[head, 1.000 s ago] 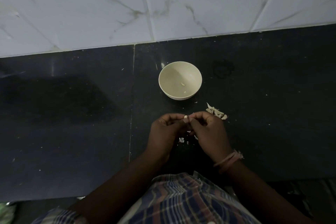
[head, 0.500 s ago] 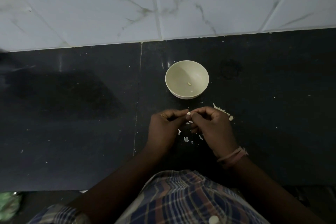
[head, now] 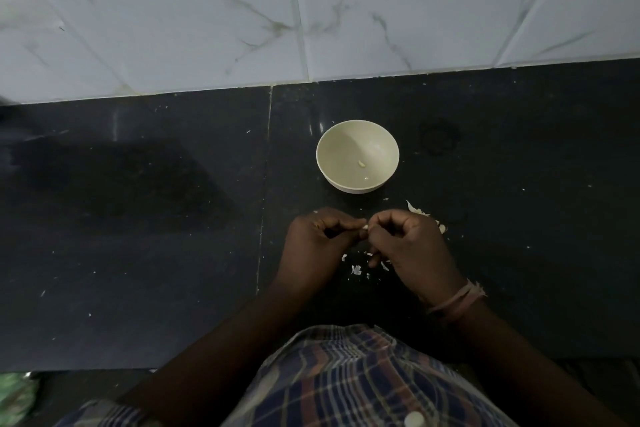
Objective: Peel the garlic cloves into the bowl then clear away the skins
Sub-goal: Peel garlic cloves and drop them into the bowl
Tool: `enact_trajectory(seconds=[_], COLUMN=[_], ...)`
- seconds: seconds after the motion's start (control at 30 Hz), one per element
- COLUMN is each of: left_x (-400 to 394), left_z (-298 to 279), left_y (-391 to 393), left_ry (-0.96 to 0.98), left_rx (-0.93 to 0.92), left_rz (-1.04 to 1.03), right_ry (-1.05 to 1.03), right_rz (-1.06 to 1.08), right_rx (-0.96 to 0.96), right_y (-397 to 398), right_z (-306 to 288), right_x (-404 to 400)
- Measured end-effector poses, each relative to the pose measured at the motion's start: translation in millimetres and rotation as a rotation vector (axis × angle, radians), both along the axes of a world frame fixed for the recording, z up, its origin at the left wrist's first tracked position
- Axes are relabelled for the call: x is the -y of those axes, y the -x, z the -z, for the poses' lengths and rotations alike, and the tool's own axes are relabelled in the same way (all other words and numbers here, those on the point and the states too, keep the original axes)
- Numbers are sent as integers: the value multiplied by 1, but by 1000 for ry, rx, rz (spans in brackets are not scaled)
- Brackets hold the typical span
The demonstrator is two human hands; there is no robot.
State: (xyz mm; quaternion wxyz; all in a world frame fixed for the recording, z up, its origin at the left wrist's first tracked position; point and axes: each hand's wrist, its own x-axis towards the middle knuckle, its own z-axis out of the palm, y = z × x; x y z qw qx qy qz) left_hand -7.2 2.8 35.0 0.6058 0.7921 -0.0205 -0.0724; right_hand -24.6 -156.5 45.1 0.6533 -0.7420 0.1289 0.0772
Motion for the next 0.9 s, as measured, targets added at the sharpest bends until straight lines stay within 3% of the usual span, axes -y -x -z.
enact_trajectory(seconds=[0.23,0.4,0.5,0.63,0.8,0.9], left_x=[0,0,0,1,3,1], left_z=[-2,-4,-2,0,8,10], left_y=[-5,-2,1,3,6,5], left_ry=[-19,42,178,355,702,813], left_rx=[25,-79,-171,-263,-412,-471], left_rz=[31,40,33,-48,-200,-223], right_ry=[102,130,82,-131,-236,-247], right_rz=[1,-11,-13,74,128,171], right_rx=[69,34,-14,-112,-172,-209], right_y=[-1,-3,-6,-6,-5,-3], right_z=[-4,-5,-4,1,8,13], right_x=[-5,-4,-6,-12,-16,-15])
